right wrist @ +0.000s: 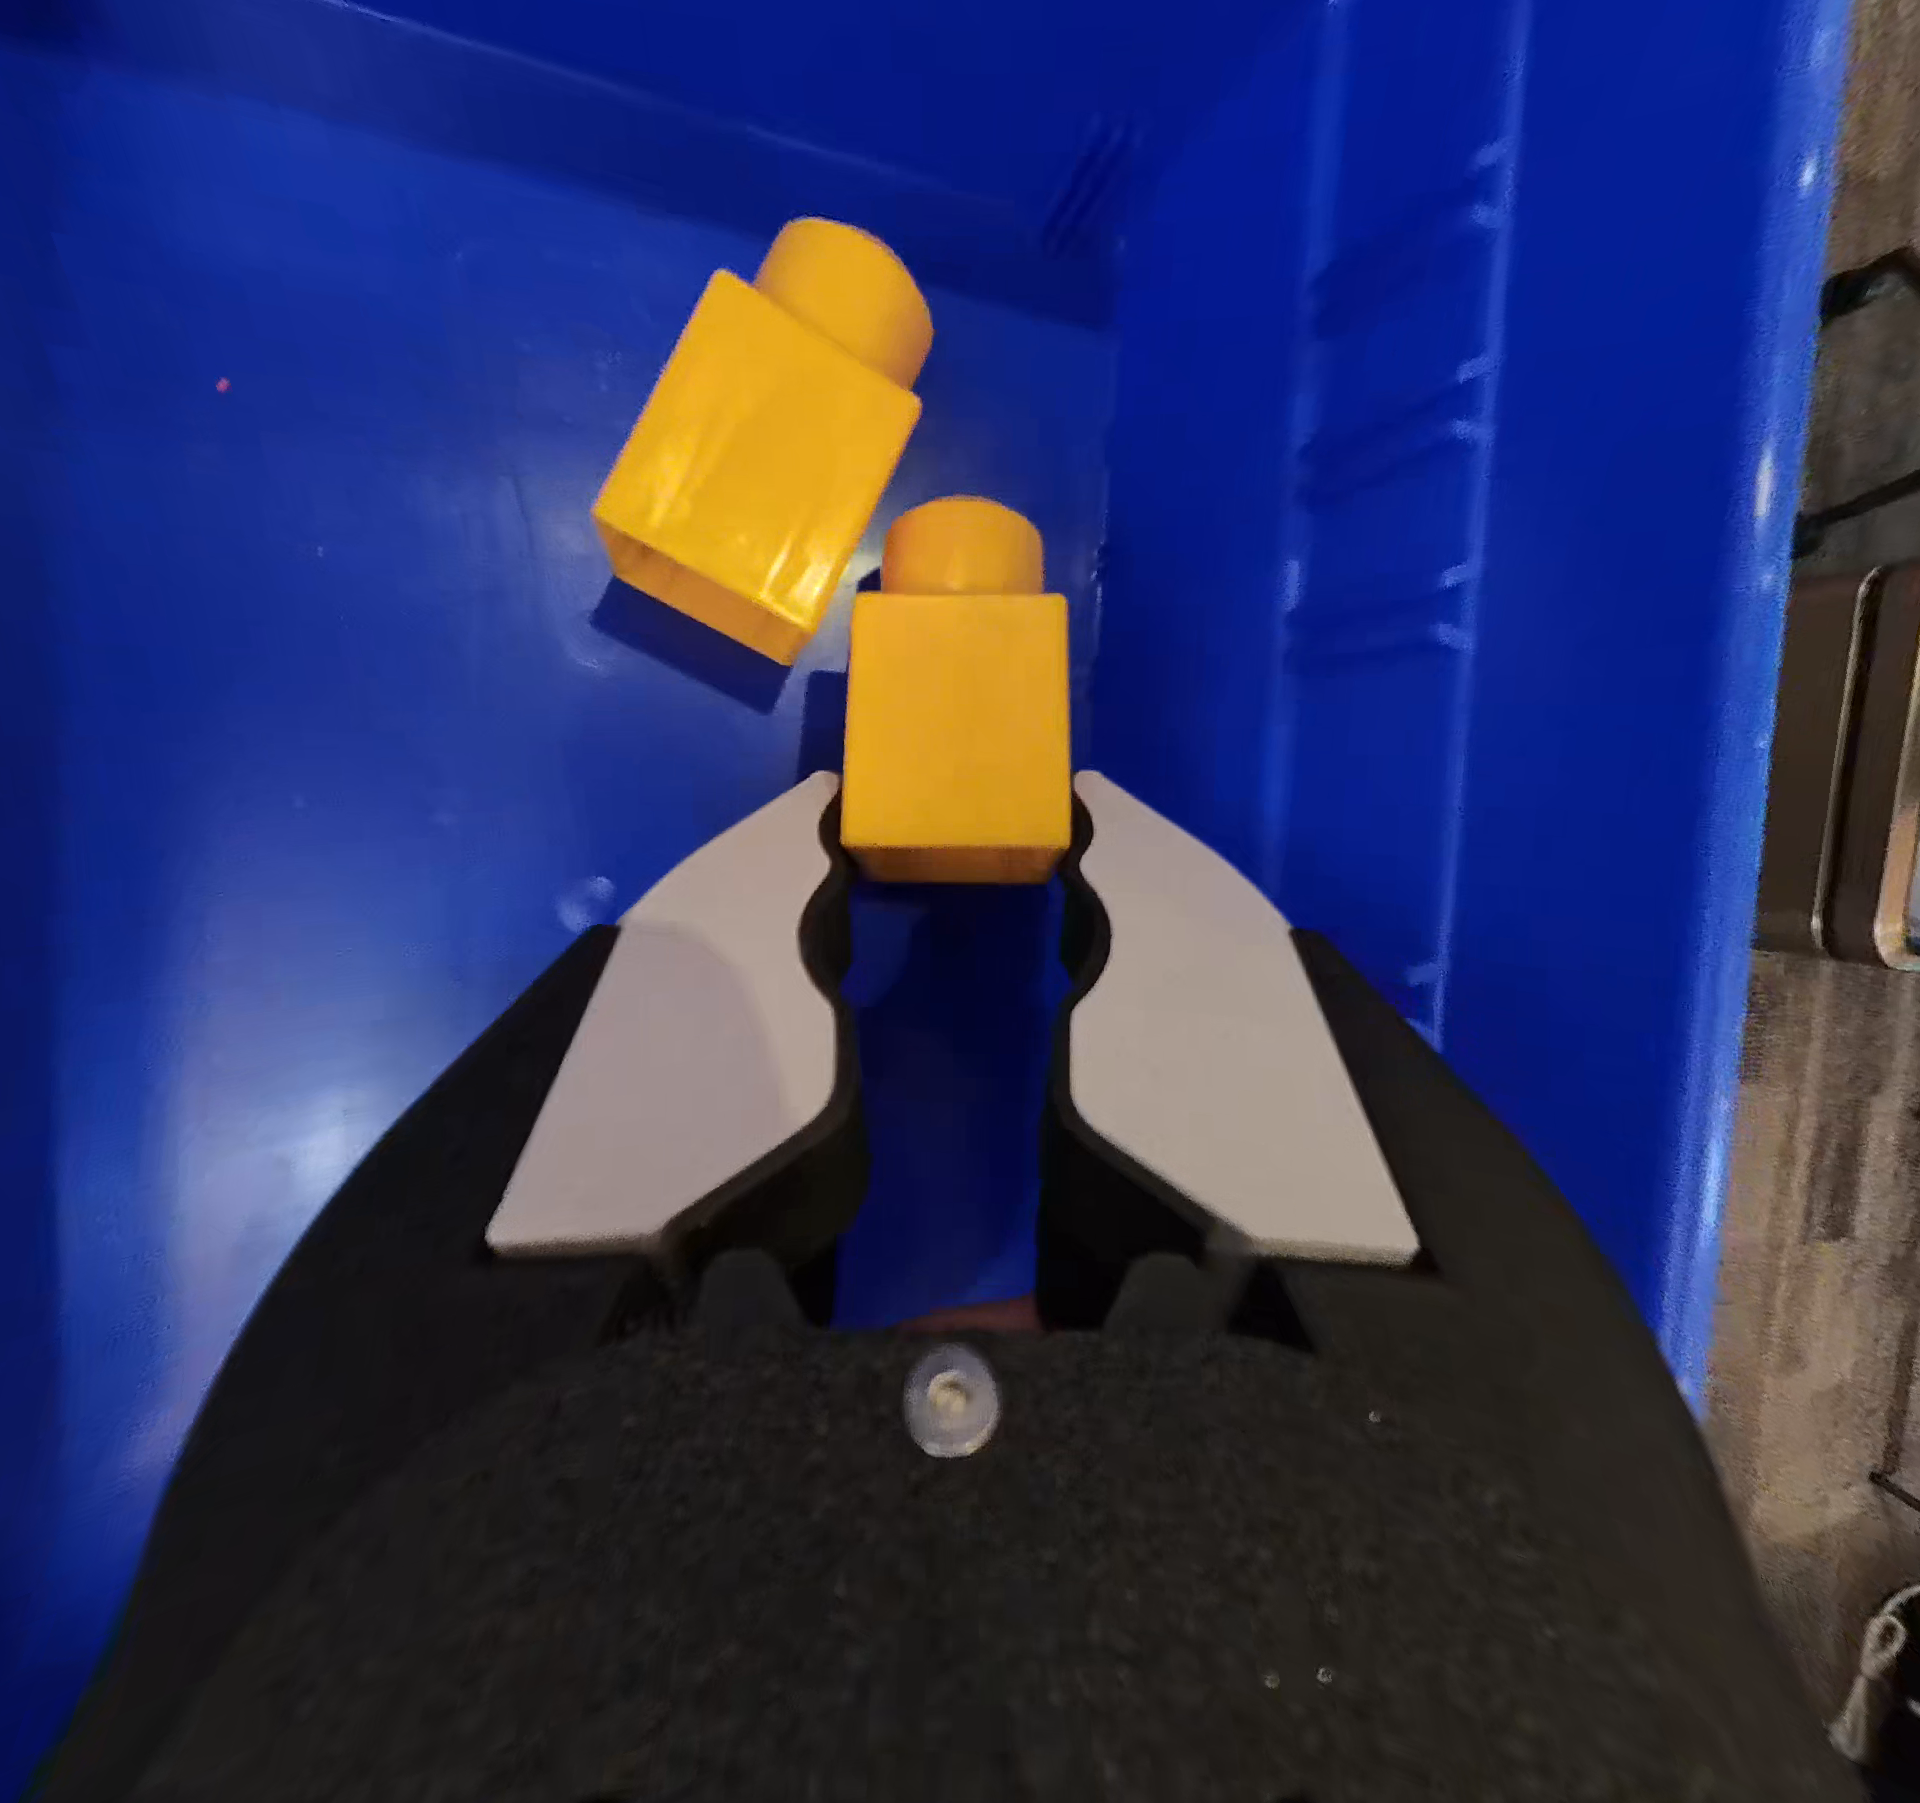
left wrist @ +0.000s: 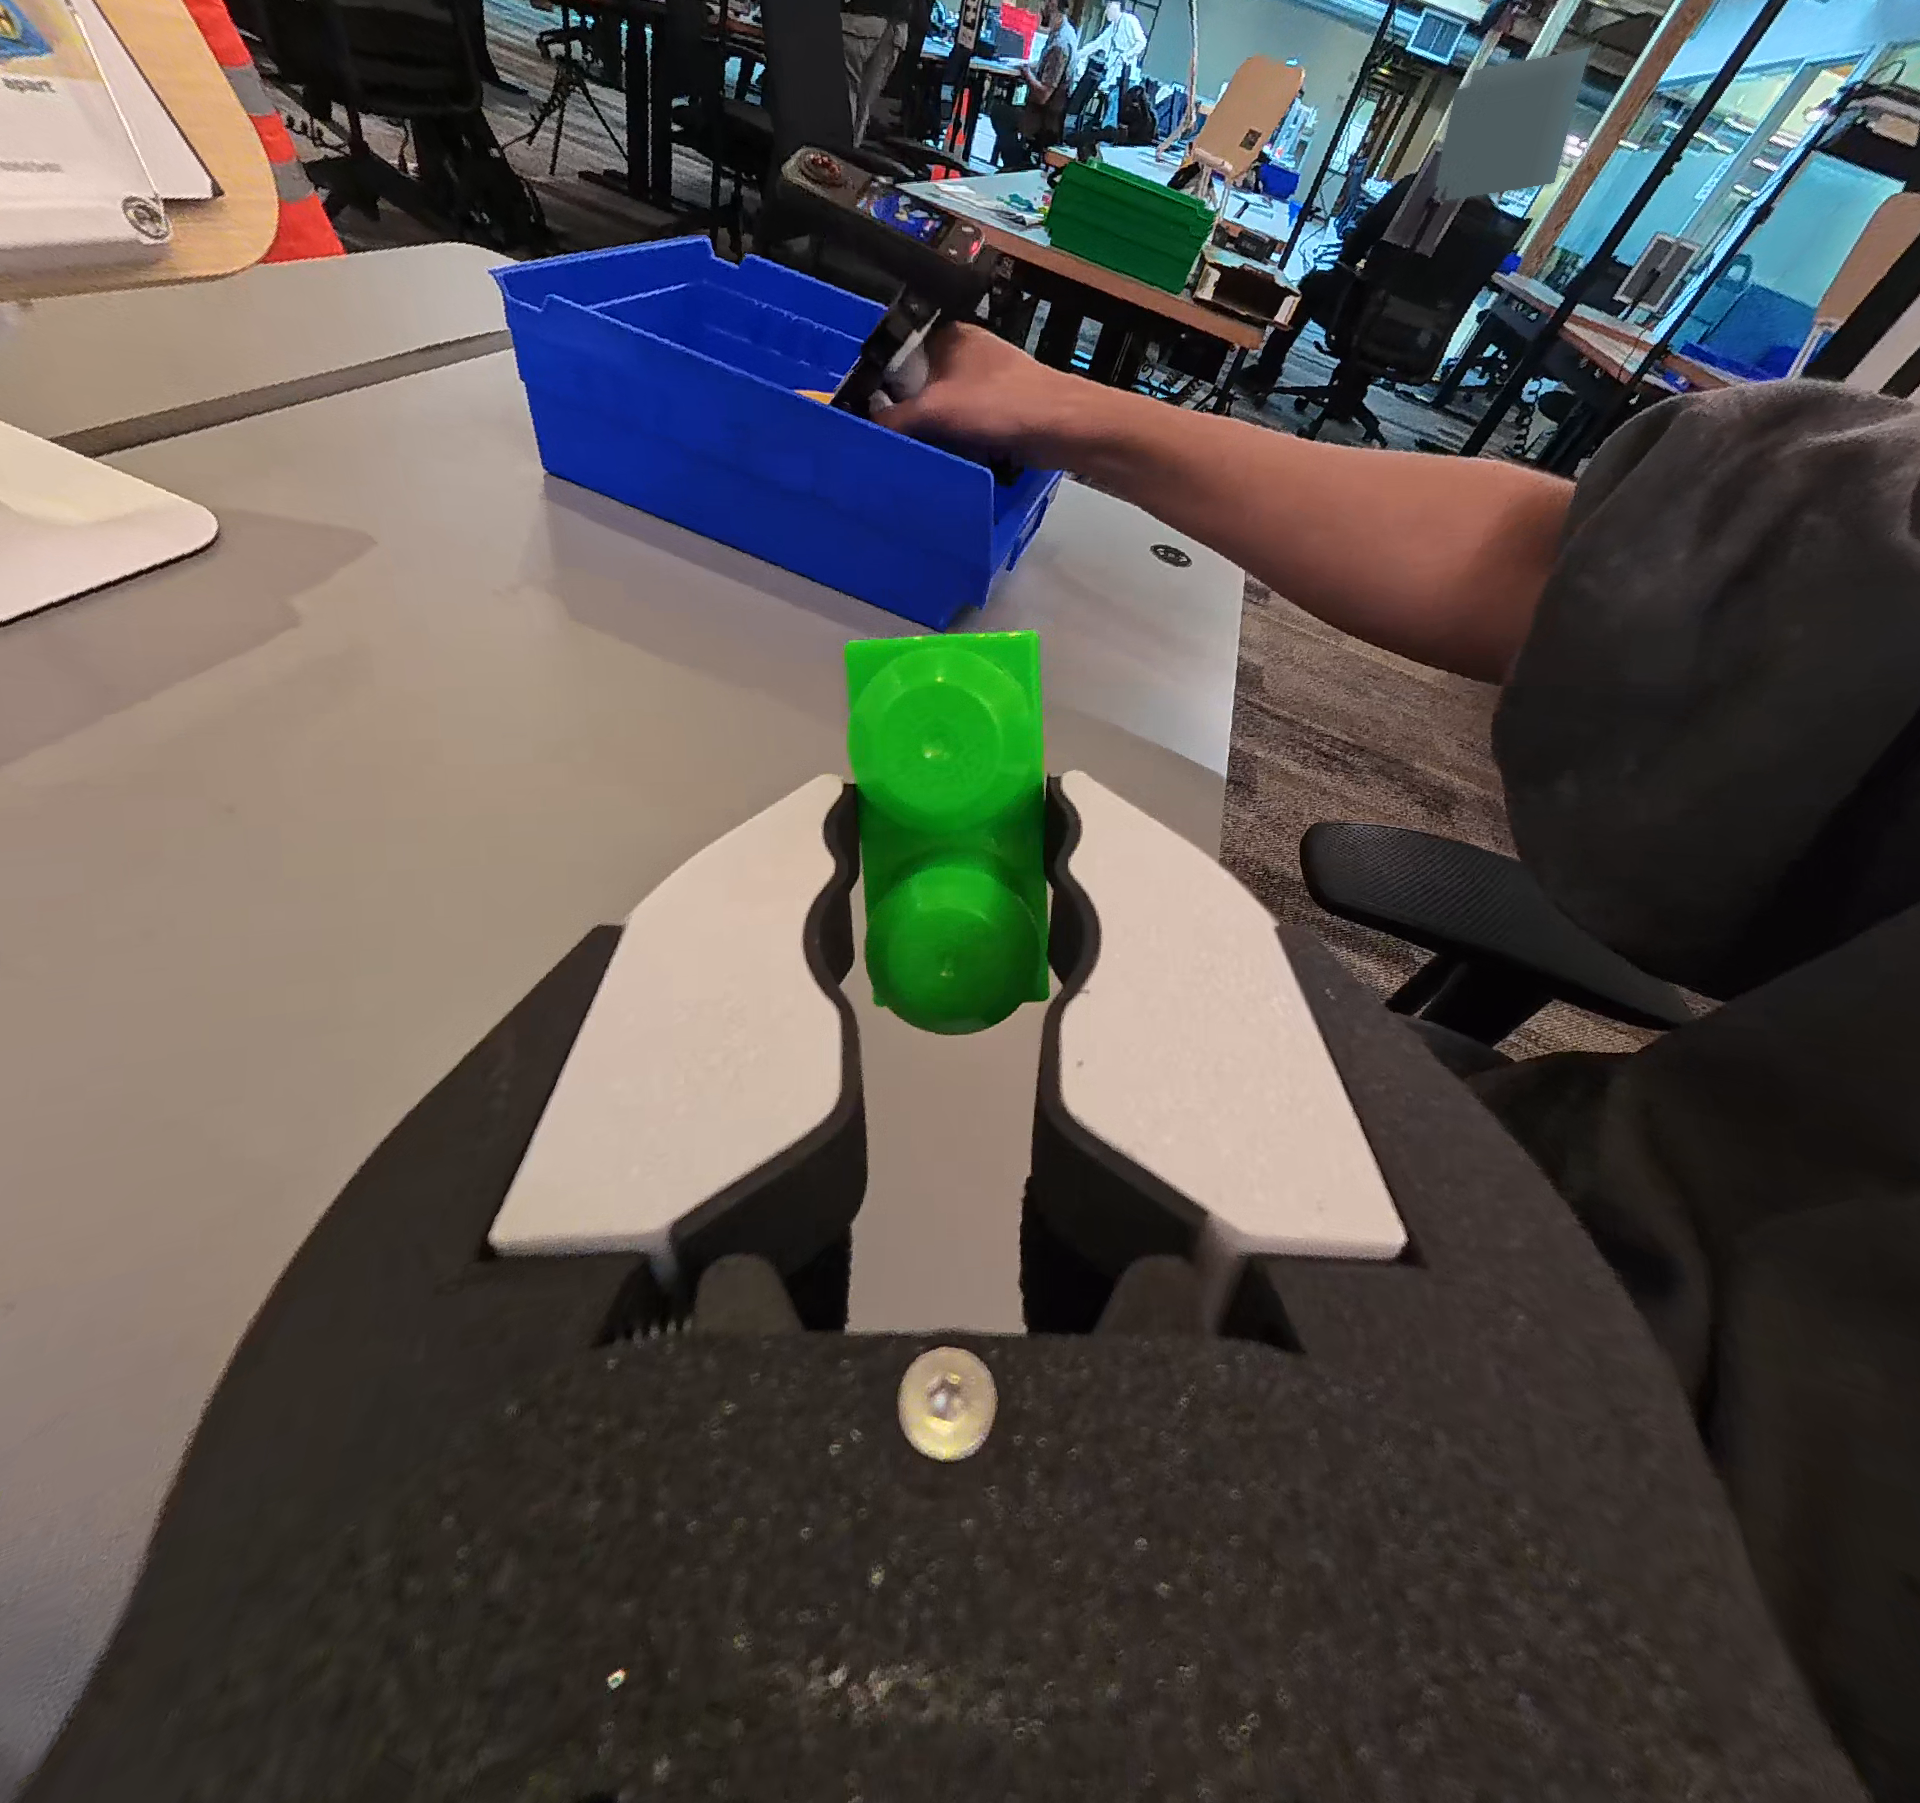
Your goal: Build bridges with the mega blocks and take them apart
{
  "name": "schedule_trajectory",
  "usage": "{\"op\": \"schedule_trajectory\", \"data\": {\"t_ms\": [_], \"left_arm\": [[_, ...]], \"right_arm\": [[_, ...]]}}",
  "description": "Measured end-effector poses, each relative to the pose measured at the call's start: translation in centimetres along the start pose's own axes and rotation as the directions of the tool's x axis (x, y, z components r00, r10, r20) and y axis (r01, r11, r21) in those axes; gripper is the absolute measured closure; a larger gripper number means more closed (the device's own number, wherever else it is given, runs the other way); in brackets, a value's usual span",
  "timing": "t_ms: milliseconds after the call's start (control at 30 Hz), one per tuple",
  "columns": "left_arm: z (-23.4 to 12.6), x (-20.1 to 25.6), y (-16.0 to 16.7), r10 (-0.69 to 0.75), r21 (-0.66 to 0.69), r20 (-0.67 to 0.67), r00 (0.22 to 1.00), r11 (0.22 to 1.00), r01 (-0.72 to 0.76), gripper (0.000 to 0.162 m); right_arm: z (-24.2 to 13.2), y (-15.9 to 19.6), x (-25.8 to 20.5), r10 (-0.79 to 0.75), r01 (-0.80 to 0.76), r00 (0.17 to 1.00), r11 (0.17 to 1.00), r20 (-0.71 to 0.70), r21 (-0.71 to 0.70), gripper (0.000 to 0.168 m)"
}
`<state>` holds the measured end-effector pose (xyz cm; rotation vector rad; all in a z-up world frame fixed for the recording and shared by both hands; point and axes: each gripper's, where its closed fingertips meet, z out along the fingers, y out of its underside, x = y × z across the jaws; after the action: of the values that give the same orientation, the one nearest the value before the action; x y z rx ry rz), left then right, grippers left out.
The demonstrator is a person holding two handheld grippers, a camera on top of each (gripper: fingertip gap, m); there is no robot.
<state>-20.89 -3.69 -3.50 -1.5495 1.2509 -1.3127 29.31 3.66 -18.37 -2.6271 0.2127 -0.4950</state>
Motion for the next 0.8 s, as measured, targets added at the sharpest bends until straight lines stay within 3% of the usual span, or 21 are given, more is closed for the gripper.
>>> {"op": "schedule_trajectory", "data": {"t_ms": [133, 267, 367, 467, 600, 700, 800], "left_arm": [[0.0, 0.0, 0.1, 0.008, -0.008, 0.012, 1.000, 1.000, -0.008, 0.129], [0.0, -0.2, 0.4, 0.017, -0.024, 0.034, 0.999, 1.000, -0.016, 0.129], [0.2, -0.5, 0.8, 0.019, -0.045, 0.054, 0.998, 0.999, -0.016, 0.129], [0.6, -0.3, 1.0, 0.024, -0.056, 0.056, 0.998, 0.998, -0.021, 0.129], [1.4, 0.1, 1.5, 0.033, -0.077, 0.045, 0.998, 0.997, -0.029, 0.129], [2.3, -0.3, 2.2, 0.047, -0.135, 0.064, 0.997, 0.990, -0.038, 0.129], [3.1, -2.3, 4.7, 0.071, -0.384, 0.151, 0.986, 0.923, -0.008, 0.129]], "right_arm": [[-1.7, 0.2, -0.7, 0.017, -0.018, 0.999, 0.999, 0.042, 0.027, 0.110], [-9.2, -0.3, -2.1, 0.059, -0.086, 0.994, 0.951, 0.097, 0.296, 0.108], [-16.9, 0.9, -7.2, 0.073, -0.257, 0.938, 0.801, 0.339, 0.541, 0.110], [-21.7, 5.0, -15.6, -0.046, -0.408, 0.794, 0.699, 0.606, 0.588, 0.108], [-23.6, 10.5, -21.5, -0.108, -0.469, 0.733, 0.636, 0.672, 0.614, 0.114], [-24.6, 11.3, -23.6, -0.169, -0.464, 0.659, 0.675, 0.733, 0.573, 0.113], [-23.9, 11.8, -24.1, -0.169, -0.425, 0.685, 0.698, 0.709, 0.576, 0.114]]}}
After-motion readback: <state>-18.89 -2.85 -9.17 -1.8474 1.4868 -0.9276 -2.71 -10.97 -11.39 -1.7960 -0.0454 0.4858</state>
